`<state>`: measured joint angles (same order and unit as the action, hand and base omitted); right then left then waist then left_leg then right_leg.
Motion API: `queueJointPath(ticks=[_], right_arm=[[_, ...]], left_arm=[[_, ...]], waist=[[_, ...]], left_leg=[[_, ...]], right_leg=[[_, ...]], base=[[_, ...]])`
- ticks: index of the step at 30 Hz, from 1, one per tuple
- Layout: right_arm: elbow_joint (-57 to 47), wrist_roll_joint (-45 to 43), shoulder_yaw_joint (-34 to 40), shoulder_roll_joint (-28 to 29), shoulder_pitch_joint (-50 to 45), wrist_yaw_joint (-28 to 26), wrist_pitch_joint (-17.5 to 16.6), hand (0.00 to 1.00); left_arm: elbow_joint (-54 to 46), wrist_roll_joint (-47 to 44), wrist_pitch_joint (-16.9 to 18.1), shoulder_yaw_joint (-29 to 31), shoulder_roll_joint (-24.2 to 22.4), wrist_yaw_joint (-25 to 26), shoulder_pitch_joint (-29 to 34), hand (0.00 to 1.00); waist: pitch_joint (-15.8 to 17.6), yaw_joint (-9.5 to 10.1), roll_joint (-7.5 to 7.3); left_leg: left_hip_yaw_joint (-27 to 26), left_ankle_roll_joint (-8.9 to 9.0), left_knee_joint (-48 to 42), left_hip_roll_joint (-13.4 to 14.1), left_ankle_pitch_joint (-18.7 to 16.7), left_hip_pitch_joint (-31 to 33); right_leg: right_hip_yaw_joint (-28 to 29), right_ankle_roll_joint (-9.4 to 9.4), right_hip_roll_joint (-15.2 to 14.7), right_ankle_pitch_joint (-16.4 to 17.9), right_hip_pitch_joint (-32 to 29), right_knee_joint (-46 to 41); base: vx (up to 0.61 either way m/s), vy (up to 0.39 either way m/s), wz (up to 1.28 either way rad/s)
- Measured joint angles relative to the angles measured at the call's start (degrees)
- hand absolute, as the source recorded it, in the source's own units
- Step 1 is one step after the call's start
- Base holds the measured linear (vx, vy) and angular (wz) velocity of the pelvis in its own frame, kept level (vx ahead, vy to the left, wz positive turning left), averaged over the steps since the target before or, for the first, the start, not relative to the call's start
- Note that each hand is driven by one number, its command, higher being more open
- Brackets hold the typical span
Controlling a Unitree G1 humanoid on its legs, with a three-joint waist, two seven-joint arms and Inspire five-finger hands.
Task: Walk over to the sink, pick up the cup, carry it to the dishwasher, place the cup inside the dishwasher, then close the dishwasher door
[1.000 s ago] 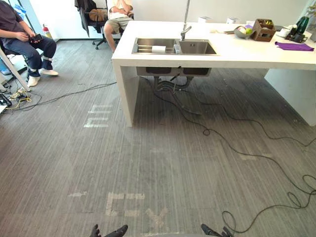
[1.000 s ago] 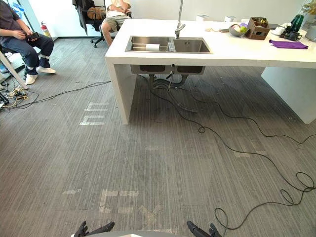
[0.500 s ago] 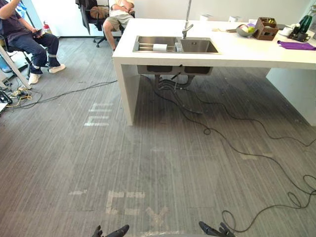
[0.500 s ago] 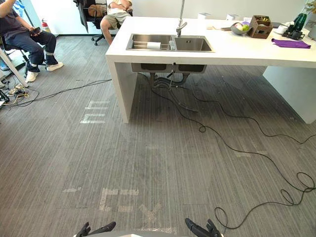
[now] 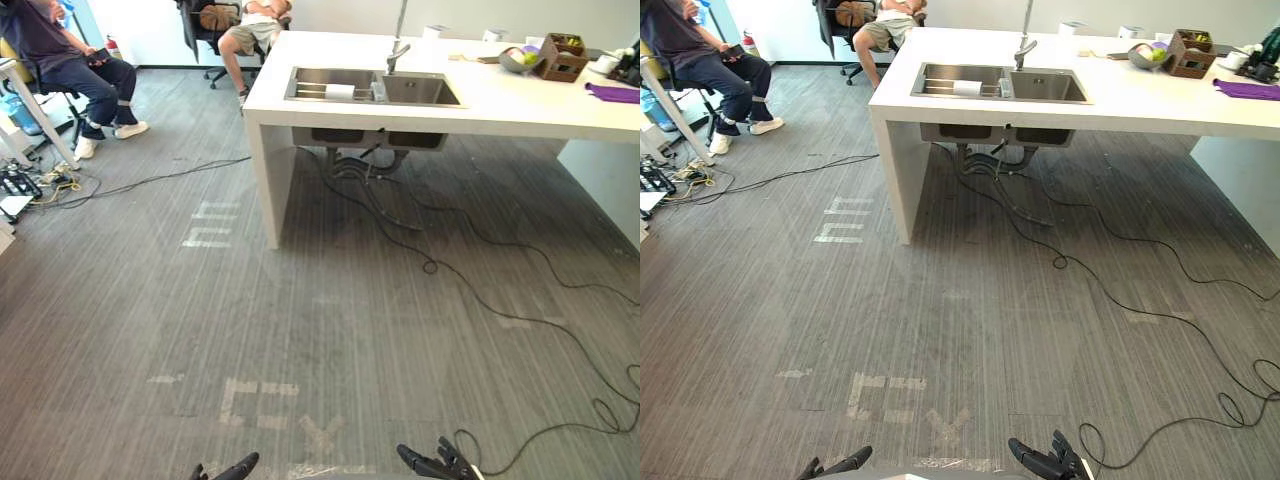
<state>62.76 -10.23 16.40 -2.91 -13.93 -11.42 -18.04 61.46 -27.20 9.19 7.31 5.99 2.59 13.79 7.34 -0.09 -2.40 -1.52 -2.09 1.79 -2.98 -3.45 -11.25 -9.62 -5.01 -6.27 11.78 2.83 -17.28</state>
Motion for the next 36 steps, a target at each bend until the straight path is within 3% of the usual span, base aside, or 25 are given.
queueJointPath(ticks=[1,3,8,12,13,15,16,17,18,19,20,21,22,23,26,27,28,29,30,31,32,33,34,35,36], right_arm=[[-0.2,-1.1,-0.9,-0.3,0.3,-0.7,-0.7,1.0],[-0.2,-1.9,-1.6,-0.4,0.4,-1.7,-1.5,1.0],[-0.8,-6.0,-1.6,0.7,0.2,-4.1,-3.7,1.0],[-5.0,-10.1,-1.6,1.9,-1.7,-5.9,-4.7,1.0],[-6.1,-10.7,-1.6,2.2,-2.6,-6.2,-5.0,1.0],[-6.7,-11.0,-1.6,2.8,-3.5,-6.6,-5.0,1.0],[-6.9,-11.2,-1.5,2.9,-3.8,-7.0,-4.7,1.0],[-7.8,-11.6,-1.0,1.6,-4.1,-7.8,-4.4,1.0],[-7.6,-11.5,-0.7,0.4,-3.6,-7.8,-3.9,1.0],[-7.5,-11.5,-0.4,0.1,-3.3,-7.8,-3.6,1.0],[-7.3,-11.4,0.9,0.0,-3.3,-8.0,-3.3,1.0],[-7.1,-11.5,1.7,0.0,-3.3,-8.2,-3.2,1.0],[-6.9,-11.5,1.8,0.0,-3.2,-8.3,-3.2,1.0],[-5.3,-11.4,1.7,0.0,-2.8,-9.3,-3.4,1.0],[-5.0,-11.5,1.1,0.3,-2.1,-10.1,-3.5,1.0],[-4.9,-11.9,1.1,0.1,-1.0,-10.6,-3.5,1.0],[-4.9,-12.1,1.2,0.1,-0.8,-10.7,-3.5,1.0],[-4.5,-12.2,1.5,0.1,1.0,-11.5,-3.5,1.0],[-4.4,-12.2,2.0,0.0,2.1,-11.9,-3.5,1.0],[-5.3,-12.2,2.3,0.1,2.6,-12.1,-3.5,1.0],[-5.8,-12.2,2.3,0.4,2.6,-12.4,-3.5,1.0],[-6.1,-12.2,2.1,0.9,2.5,-12.4,-3.6,1.0],[-6.4,-12.1,0.8,1.6,3.2,-12.5,-3.6,1.0],[-6.6,-12.1,0.6,1.5,3.6,-12.8,-3.7,1.0],[-6.6,-12.1,0.3,1.1,4.7,-12.6,-3.5,1.0]], left_arm=[[0.0,-1.2,-1.6,0.0,0.0,0.0,-0.1,1.0],[-0.4,-2.3,-3.5,0.0,0.6,-0.3,-0.2,1.0],[-0.5,-4.9,-9.1,0.5,1.6,-1.2,-1.3,1.0],[-0.6,-7.8,-12.3,1.5,1.6,-1.6,-2.8,1.0],[-0.7,-8.0,-12.5,2.6,1.3,-2.3,-2.7,1.0],[-0.8,-9.4,-12.5,4.3,0.9,-2.3,-2.1,1.0],[-0.8,-9.8,-12.4,4.9,0.4,-2.1,-2.0,1.0],[-0.9,-9.9,-12.4,5.7,-1.4,-1.4,-1.7,1.0],[-1.4,-9.9,-12.3,7.0,-2.9,-1.2,-1.8,1.0],[-2.0,-9.7,-12.3,7.7,-3.8,-0.8,-2.0,1.0],[-3.1,-9.2,-12.0,9.7,-5.4,0.0,-2.1,1.0],[-3.3,-8.4,-11.7,11.5,-6.3,0.8,-2.0,1.0],[-3.4,-8.1,-11.5,12.2,-6.5,1.2,-2.0,1.0],[-3.5,-7.2,-10.9,13.6,-6.2,1.3,-2.0,1.0],[-4.4,-5.2,-9.2,15.3,-6.0,1.7,-2.3,1.0],[-5.0,-2.1,-6.9,15.4,-6.0,2.9,-2.6,1.0],[-5.0,-1.8,-6.5,15.3,-5.9,3.3,-2.7,1.0],[-5.0,0.5,-4.5,15.2,-5.8,5.0,-2.6,1.0],[-5.0,2.5,-3.3,14.4,-5.9,6.7,-2.4,1.0],[-6.1,5.7,-1.9,12.6,-5.9,9.5,-1.5,1.0],[-7.5,8.2,-1.2,11.3,-5.9,11.1,-0.8,1.0],[-9.4,11.6,-0.2,9.5,-5.7,13.8,-0.5,1.0],[-13.0,16.5,0.9,6.3,-3.4,16.7,-1.2,1.0],[-15.8,17.8,1.6,4.8,-2.4,17.9,-1.6,1.0],[-23.3,20.9,1.7,3.2,-1.5,21.0,-2.1,1.0]], waist=[[0.1,0.39,0.05],[0.8,0.31,-0.26],[2.4,-0.37,-0.25],[4.0,-1.03,0.48],[4.1,-0.88,0.37],[3.7,-0.81,-0.27],[3.5,-0.9,0.07],[2.2,-1.32,1.75],[0.5,-1.85,4.13],[0.2,-2.1,4.57],[-0.4,-2.55,5.82],[-0.9,-2.61,6.59],[-0.9,-2.63,6.67],[-0.7,-2.38,6.15],[-0.1,-2.05,4.37],[1.0,-1.07,3.57],[1.2,-0.78,3.32],[2.8,0.73,2.11],[3.3,1.03,2.14],[3.4,1.16,2.52],[3.6,1.47,2.56],[3.6,2.71,2.96],[3.6,2.55,0.92],[3.7,2.38,1.01],[3.8,2.35,0.82]], left_leg=[[-0.4,-0.89,-0.7,-0.7,-1.1,0.4],[-0.5,-1.51,-1.1,-1.3,-1.3,-0.1],[0.7,-1.66,-6.3,0.6,-5.8,-0.7],[2.7,2.03,-14.9,6.0,-13.7,-0.2],[3.4,3.76,-17.5,6.8,-16.4,-1.0],[4.0,5.12,-19.6,6.8,-21.1,-3.3],[4.2,5.52,-19.7,7.1,-22.5,-4.5],[4.2,6.74,-19.3,9.2,-23.5,-5.7],[4.3,6.28,-23.6,11.2,-23.1,-3.8],[4.3,5.85,-27.5,11.9,-22.5,-1.9],[4.9,7.12,-38.5,13.0,-18.8,2.5],[5.4,9.9,-50.7,13.7,-12.8,6.8],[4.3,10.11,-57.0,14.4,-11.3,8.8],[-0.1,8.69,-69.6,17.0,-10.6,13.5],[-4.1,7.91,-76.1,16.2,-11.1,22.5],[-7.4,5.42,-72.8,14.0,-12.6,28.1],[-8.2,4.73,-71.4,13.6,-13.0,28.9],[-13.0,1.89,-61.0,10.9,-14.5,32.0],[-15.2,0.67,-51.1,9.8,-13.5,33.1],[-16.7,0.29,-32.3,8.4,-6.6,32.8],[-16.4,-0.47,-25.1,8.1,-0.5,32.2],[-16.3,-2.83,-22.8,7.5,6.7,30.2],[-16.4,-2.67,-23.9,5.8,4.2,30.3],[-16.1,-2.98,-24.9,5.8,3.0,31.1],[-16.1,-4.05,-27.1,5.3,0.5,31.9]], right_leg=[[0.1,-0.86,-1.7,0.9,-5.4,-10.6],[1.0,-0.62,-2.8,1.0,-10.3,-20.0],[2.5,0.66,-0.6,2.7,-12.7,-17.8],[5.0,0.71,1.4,2.4,-21.2,-19.9],[5.3,0.55,1.0,2.2,-21.9,-19.6],[5.7,0.56,-0.9,0.6,-21.4,-18.0],[5.4,1.46,-1.3,-1.3,-21.7,-20.3],[3.7,2.67,0.2,3.2,-22.4,-24.3],[1.9,4.13,1.4,6.3,-22.5,-25.3],[1.2,4.46,1.8,7.2,-21.8,-25.1],[0.0,5.53,3.0,8.7,-19.4,-23.7],[-0.6,6.69,4.7,9.5,-15.3,-20.8],[-0.9,7.07,5.7,9.6,-13.0,-18.7],[-1.2,8.32,7.7,9.4,-6.0,-13.0],[-0.9,8.88,8.3,9.0,2.8,-4.6],[0.4,8.59,7.7,8.6,7.9,0.5],[0.7,8.5,7.4,8.6,8.8,1.2],[3.5,8.38,5.5,8.5,12.8,3.1],[4.7,8.29,4.7,8.6,14.2,2.8],[6.4,7.92,4.2,8.8,16.5,1.9],[7.3,7.45,4.0,9.0,18.0,1.7],[9.2,6.62,3.6,9.5,19.3,1.5],[11.9,6.43,2.7,8.6,18.9,1.1],[13.2,6.68,3.3,7.5,18.0,1.0],[13.9,5.7,3.2,5.7,16.3,-0.1]], base=[[-0.06,0.076,-0.05],[-0.02,0.058,-0.1],[0.09,-0.023,0.07],[0.23,-0.177,0.25],[0.36,-0.282,0.38],[0.43,-0.301,0.2],[0.65,-0.416,0.18],[0.67,-0.4,0.25],[0.67,-0.39,0.3],[0.57,-0.313,0.34],[0.47,-0.241,0.24],[0.61,-0.276,0.16],[0.61,-0.251,0.0],[0.6,-0.239,-0.03],[0.62,-0.166,-0.03],[0.55,-0.06,-0.23],[0.59,-0.002,-0.69],[0.62,0.043,-0.79],[0.77,0.084,-1.1],[0.81,0.164,-0.84],[0.72,0.194,-0.96],[0.72,0.241,-0.64],[0.54,0.186,-0.4],[0.57,0.211,-0.02],[0.62,0.238,0.17]])
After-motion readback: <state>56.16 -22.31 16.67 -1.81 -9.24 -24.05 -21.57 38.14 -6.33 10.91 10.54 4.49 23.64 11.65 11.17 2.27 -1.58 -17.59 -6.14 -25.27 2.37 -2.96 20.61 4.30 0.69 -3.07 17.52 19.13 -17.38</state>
